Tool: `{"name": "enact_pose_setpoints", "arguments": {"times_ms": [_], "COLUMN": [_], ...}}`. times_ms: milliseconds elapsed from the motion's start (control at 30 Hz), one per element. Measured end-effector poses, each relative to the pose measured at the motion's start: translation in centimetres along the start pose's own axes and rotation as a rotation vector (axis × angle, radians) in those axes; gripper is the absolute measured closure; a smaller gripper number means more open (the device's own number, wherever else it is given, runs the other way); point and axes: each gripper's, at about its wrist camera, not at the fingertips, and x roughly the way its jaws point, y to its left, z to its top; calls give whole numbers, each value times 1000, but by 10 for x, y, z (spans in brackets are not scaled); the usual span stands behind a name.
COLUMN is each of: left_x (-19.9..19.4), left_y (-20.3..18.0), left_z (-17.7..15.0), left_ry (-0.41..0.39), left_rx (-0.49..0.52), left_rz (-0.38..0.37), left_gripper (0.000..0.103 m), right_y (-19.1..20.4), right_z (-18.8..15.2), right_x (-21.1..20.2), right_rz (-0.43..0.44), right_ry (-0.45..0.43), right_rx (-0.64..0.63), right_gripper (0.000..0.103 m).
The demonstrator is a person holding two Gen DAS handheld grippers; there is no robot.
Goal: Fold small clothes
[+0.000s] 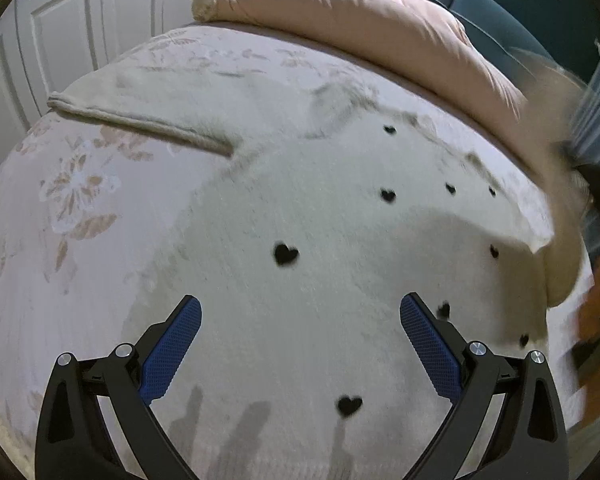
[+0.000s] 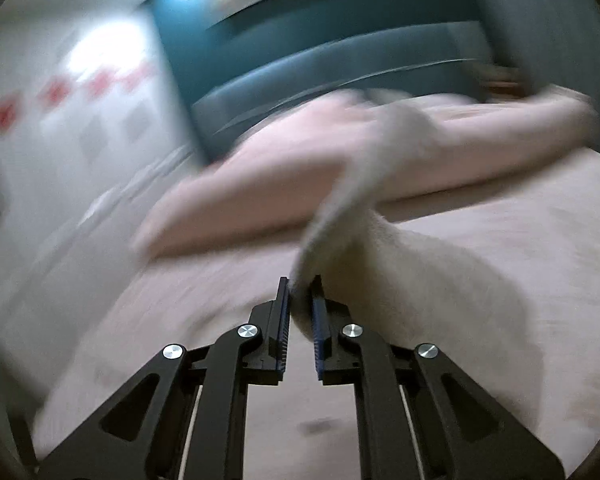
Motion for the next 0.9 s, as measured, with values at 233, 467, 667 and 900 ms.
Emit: {"name": "enact_pose_setpoints", "arguments": {"times_ms": [233,467,667,900], "left_x": [44,107,134,132], "left_y": [16,15,-8,-41], "left_z": [34,73,98,123], "left_ry": [96,152,140,48], "left_rx": [-66,-230,-292,-157], "left_rz": [-133,-224,-136,-109], "left_gripper": [5,5,6,78], "right_y": [64,-35,-116,-153], "right_z": [-108,-109,-116,-111], "right_x": [85,-2,-17,1], "right_rz": [-39,-127,-167,-176], "right_ry": [315,227,180,145], "right_rx": [-81,221,542,652], "right_gripper": [80,51,44,84]}}
